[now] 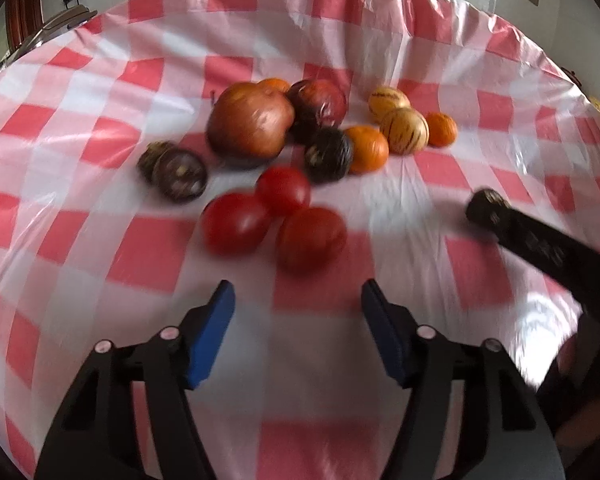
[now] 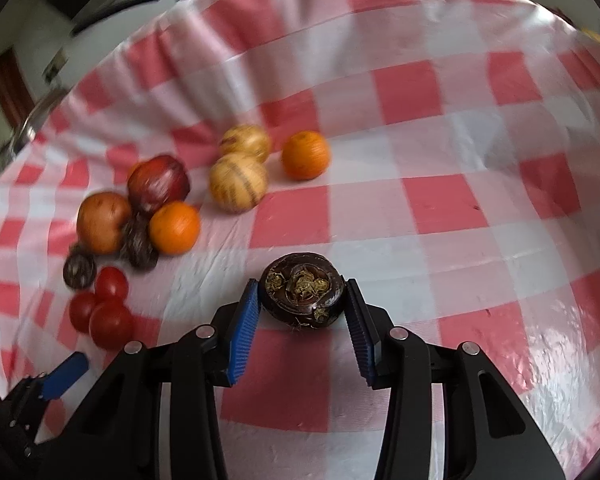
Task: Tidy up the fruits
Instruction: 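Grasp the dark brown fruit with the right gripper while the left grasps a red tomato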
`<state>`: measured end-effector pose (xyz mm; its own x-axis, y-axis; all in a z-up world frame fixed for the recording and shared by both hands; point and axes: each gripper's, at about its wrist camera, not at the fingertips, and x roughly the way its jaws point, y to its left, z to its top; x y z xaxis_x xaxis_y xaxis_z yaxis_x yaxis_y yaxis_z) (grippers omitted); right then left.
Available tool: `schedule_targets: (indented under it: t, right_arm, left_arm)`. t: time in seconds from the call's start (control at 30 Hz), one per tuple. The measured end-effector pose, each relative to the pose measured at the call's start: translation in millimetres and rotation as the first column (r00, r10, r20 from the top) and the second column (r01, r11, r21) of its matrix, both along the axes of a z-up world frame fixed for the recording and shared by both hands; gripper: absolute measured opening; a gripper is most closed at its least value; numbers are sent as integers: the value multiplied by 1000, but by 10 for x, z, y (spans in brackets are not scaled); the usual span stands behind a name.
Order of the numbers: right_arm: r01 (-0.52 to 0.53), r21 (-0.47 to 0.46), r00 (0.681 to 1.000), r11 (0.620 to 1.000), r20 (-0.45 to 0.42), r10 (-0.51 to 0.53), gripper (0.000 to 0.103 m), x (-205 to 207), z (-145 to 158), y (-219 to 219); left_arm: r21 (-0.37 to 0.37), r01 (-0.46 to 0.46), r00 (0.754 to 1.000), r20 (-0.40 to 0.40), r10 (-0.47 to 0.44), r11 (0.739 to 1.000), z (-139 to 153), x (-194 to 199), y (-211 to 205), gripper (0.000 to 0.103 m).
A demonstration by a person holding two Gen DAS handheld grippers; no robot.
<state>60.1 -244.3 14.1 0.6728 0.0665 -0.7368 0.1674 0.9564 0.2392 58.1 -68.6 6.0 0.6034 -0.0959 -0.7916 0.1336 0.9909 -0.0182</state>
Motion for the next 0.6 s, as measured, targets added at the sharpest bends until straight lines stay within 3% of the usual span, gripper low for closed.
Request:
schedule_targets:
  t: [0.17,0.23,0.43,0.6]
  right_arm:
    - [33,57,999,998,4,-33,43,8,-25,-136]
    - [31,63,999,998,6,-31,43,-5,-21,-154]
    - [27,77,1000,997,7,-27,43,31,-28,-165]
    - [26,90,1000,996,10,-27,43,30,-41,-171]
  left_arm:
    - [34,-2,1000,7,1,999,-13,245,-150,50]
    - [36,-16,1000,11,15,999,-11,311,-161,39]
    - [-25,-23,999,26,23,999,18,202,-77,38]
    - [-32,-36,998,47,38,999,56,61,-69,38]
